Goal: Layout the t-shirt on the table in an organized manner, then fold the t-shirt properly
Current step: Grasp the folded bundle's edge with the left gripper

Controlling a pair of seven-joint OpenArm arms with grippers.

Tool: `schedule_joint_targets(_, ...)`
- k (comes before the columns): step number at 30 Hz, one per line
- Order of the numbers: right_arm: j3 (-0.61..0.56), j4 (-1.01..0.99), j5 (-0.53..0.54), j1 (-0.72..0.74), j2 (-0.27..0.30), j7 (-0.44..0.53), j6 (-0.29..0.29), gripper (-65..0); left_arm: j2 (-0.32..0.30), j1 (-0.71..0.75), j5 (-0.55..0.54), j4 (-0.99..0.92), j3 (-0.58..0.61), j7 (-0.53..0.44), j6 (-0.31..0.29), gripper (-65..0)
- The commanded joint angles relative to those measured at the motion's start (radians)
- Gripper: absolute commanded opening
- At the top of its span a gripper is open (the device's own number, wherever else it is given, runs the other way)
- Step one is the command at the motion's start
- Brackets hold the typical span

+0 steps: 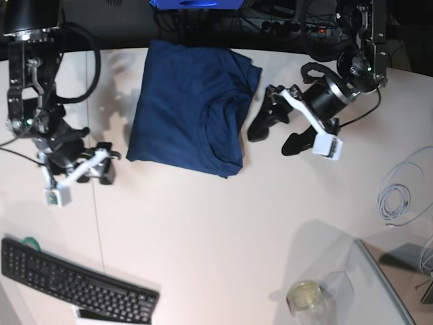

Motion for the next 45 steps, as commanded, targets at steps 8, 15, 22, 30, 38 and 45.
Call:
schedule_joint_targets(8, 0.227, -0.014, 0.015, -0.07, 0.013, 0.016, 0.176, -32.7, -0.006, -0.164, -0.004, -0.234, 0.241, -0.013, -0.005, 0.0)
schedule_joint_targets(15, 0.305, -0.026, 0.016, -0.104, 0.013, 0.016, 0.18, -32.7, 0.013, -0.223, -0.001, -0.38, 0.251, -0.015, -0.003, -11.7)
schedule_joint_targets(22, 0.31, -0.031, 0.018, -0.11, 0.013, 0.016, 0.181, -32.7, 0.031, -0.257, -0.001, -0.461, 0.258, -0.015, -0.003, -29.9)
schedule_joint_targets(30, 0.359, -0.032, 0.018, -0.107, 0.013, 0.016, 0.181, -32.7, 0.017, -0.318, -0.001, -0.486, 0.259, -0.006, -0.003, -65.0)
schedule_joint_targets(38, 0.462, -0.034, 0.018, -0.108, 0.013, 0.015, 0.181, -32.7, -0.133, -0.51, -0.001, -0.483, 0.591, 0.103, -0.003, -65.0)
schedule_joint_targets(45, 0.506, -0.034, 0.018, -0.118, 0.003, 0.012, 0.181, -32.7, -0.264, -0.701, 0.101, -0.481, 1.054, 0.099, -0.005, -65.0)
